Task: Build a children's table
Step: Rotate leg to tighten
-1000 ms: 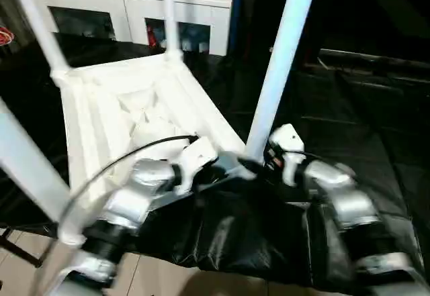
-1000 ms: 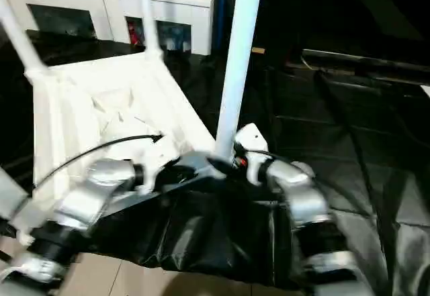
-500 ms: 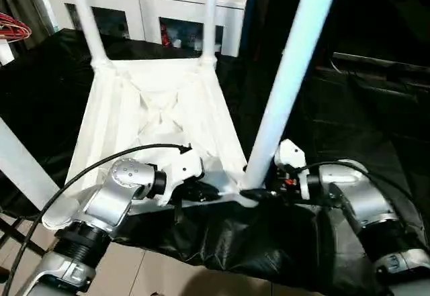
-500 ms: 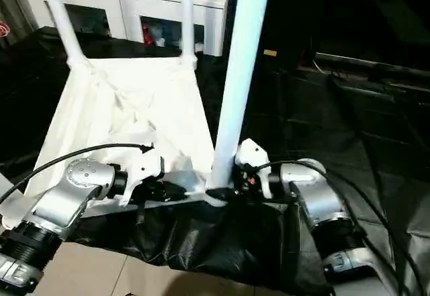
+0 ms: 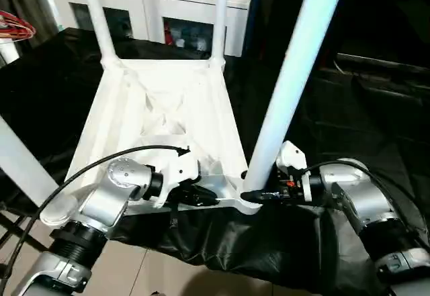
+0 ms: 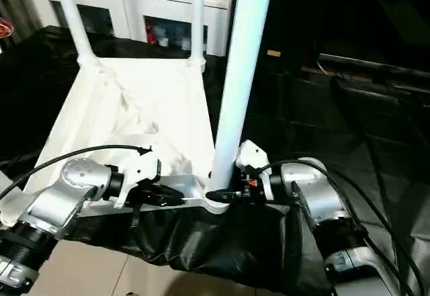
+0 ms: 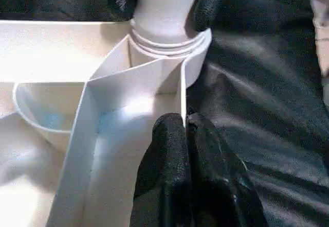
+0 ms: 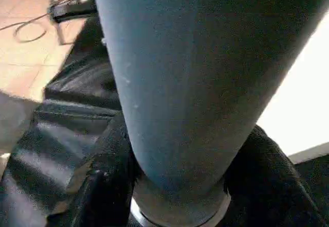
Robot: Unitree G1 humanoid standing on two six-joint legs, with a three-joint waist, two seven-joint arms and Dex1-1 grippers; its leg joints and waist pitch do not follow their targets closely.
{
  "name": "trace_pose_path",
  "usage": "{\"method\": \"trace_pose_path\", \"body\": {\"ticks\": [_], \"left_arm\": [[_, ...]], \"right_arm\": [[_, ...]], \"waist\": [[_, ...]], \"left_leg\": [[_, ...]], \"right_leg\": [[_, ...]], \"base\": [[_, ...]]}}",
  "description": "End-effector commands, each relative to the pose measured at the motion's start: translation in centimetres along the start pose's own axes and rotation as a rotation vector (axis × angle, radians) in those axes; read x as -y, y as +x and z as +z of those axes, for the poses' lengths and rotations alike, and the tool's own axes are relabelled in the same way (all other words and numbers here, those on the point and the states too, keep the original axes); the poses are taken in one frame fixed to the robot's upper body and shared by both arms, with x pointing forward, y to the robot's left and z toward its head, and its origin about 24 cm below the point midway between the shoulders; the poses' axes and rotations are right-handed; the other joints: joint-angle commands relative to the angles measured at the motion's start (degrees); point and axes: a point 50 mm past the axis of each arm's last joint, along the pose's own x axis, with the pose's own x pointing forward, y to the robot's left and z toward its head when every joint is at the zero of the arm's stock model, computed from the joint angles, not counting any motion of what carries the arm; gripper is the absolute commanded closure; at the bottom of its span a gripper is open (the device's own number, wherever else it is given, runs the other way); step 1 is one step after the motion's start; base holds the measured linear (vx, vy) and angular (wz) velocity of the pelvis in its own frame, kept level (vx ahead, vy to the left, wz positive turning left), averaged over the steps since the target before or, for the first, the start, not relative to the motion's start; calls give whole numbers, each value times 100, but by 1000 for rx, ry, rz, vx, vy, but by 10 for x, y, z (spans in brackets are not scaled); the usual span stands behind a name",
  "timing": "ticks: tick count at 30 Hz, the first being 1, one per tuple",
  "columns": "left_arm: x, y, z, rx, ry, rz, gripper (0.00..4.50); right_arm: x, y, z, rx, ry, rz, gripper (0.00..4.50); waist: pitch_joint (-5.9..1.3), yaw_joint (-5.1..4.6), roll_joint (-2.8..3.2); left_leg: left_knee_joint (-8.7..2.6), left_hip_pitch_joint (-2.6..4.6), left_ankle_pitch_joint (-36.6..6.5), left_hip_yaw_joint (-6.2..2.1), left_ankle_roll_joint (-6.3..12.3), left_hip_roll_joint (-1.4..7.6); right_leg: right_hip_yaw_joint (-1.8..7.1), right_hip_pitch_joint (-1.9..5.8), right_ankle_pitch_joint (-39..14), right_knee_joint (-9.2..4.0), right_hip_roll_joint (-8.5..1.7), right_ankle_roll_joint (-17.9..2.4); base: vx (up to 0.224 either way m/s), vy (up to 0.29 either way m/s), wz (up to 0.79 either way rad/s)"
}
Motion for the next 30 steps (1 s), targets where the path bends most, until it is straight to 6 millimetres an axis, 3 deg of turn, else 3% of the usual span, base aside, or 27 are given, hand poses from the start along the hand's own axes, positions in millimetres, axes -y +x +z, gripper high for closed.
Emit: {"method": "trace_pose_path", "body": {"ticks": [1, 2, 4, 7, 12, 13, 16, 17, 19, 22, 23, 27, 30], "left_arm": [[-16, 19, 22, 35, 11, 183, 450], [-18, 22, 25, 40, 4, 203, 450], [-20, 28, 30, 52, -11, 245, 450], [-23, 38, 38, 70, -31, 296, 450], [-22, 54, 48, 82, -41, 363, 450], [-18, 61, 51, 90, -34, 356, 450], [-12, 66, 52, 89, -15, 314, 450], [-8, 67, 50, 81, 1, 279, 450], [-5, 65, 47, 73, 10, 253, 450], [-5, 61, 43, 65, 6, 246, 450], [-5, 59, 42, 63, 5, 245, 450], [-4, 47, 33, 40, 2, 196, 450], [-3, 41, 28, 20, 2, 154, 450]], "right_arm": [[-5, 31, -6, 41, 61, -99, 248], [-3, 34, -7, 42, 72, -143, 249], [0, 42, -9, 35, 84, -230, 251], [4, 55, -10, 35, 120, -357, 254], [7, 80, -7, 26, 186, -525, 254], [4, 93, -1, 52, 193, -532, 254], [0, 100, 7, 90, 180, -505, 254], [-1, 100, 10, 125, 180, -482, 254], [0, 96, 13, 161, 193, -464, 184], [2, 89, 11, 149, 172, -465, 178], [3, 87, 11, 145, 167, -466, 148], [7, 69, 6, 104, 116, -437, 120], [9, 58, 4, 75, 77, -398, 120]], "waist": [[-341, -39, 8], [-315, -62, 15], [-334, -98, -7], [-322, -207, -5], [-335, -322, 17], [-343, -313, 24], [-360, -307, 18], [-360, -301, 24], [-364, -298, 24], [-370, -299, 28], [-369, -296, 32], [-383, -290, 29], [-393, -274, 44]], "left_leg": [[-393, 99, -1384, -148, 152, 332], [-409, 116, -1486, -156, 42, 331], [-414, 103, -1684, -203, -62, 311], [-405, 107, -1868, -220, -80, 293], [-405, 60, -1859, -236, -35, 281], [-399, 79, -1847, -226, -12, 280], [-404, 67, -1760, -215, 30, 287], [-409, 67, -1701, -204, 59, 293], [-412, 46, -1610, -196, 96, 294], [-412, 40, -1562, -192, 112, 298], [-415, 44, -1537, -190, 115, 301], [-399, 24, -1323, -169, 201, 299], [-390, 33, -1195, -158, 218, 307]], "right_leg": [[385, 189, -2041, -482, -501, -1004], [384, 155, -2222, -498, -489, -960], [349, 198, -2636, -527, -521, -801], [329, 163, -2975, -593, -523, -639], [333, 159, -2860, -604, -513, -616], [341, 148, -2776, -601, -512, -639], [359, 161, -2472, -566, -509, -724], [368, 161, -2307, -554, -503, -773], [376, 186, -2112, -524, -503, -843], [380, 195, -1980, -504, -499, -903], [382, 192, -1936, -502, -498, -921], [390, 219, -1586, -459, -495, -1045], [398, 220, -1385, -427, -491, -1123]], "base": [[0, 0, 0], [0, 0, 0], [0, 0, 0], [0, 0, 0], [0, 0, 0], [0, 0, 0], [0, 0, 0], [0, 0, 0], [0, 0, 0], [0, 0, 0], [0, 0, 0], [0, 0, 0], [0, 0, 0]]}}
